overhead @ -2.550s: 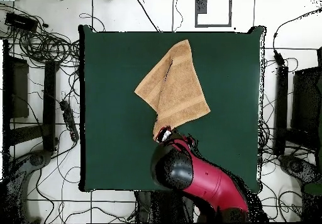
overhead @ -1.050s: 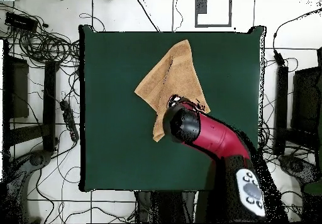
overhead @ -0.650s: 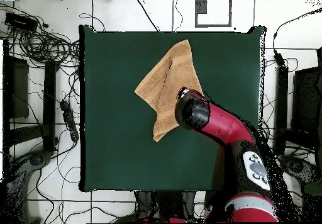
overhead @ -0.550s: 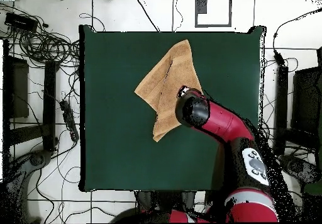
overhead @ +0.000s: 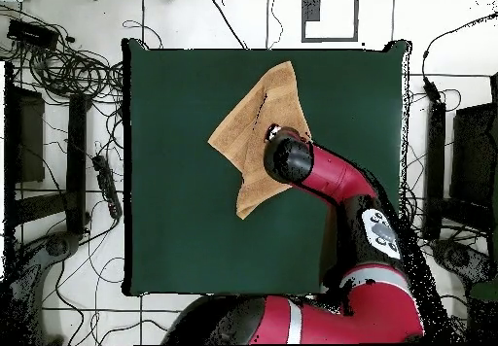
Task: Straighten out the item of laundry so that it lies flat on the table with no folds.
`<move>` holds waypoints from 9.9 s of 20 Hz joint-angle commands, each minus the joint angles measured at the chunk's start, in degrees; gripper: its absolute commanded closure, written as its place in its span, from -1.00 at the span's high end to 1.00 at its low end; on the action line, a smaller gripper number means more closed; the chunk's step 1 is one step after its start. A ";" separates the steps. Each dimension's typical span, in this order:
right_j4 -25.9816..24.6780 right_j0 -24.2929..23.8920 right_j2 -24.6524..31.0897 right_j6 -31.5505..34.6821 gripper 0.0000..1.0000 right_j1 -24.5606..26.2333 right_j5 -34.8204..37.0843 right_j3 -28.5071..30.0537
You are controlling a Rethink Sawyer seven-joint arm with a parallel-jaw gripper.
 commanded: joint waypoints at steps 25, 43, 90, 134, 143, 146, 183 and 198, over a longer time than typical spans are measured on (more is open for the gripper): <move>-5.23 -2.36 11.89 0.36 1.00 14.68 1.52 -13.17; -8.02 -1.95 11.30 1.69 -1.00 14.63 1.95 -14.48; -18.76 -10.14 13.89 -6.18 1.00 6.31 19.51 -22.36; -4.81 7.25 4.75 17.27 1.00 0.85 14.18 -8.70; -2.82 8.17 3.76 15.40 1.00 4.63 9.66 -11.99; -2.04 8.45 3.22 15.10 1.00 6.49 7.79 -14.31; 4.55 12.35 -0.11 13.75 -1.00 6.24 8.35 -14.37; 4.39 11.02 1.26 11.58 1.00 6.55 11.02 -15.52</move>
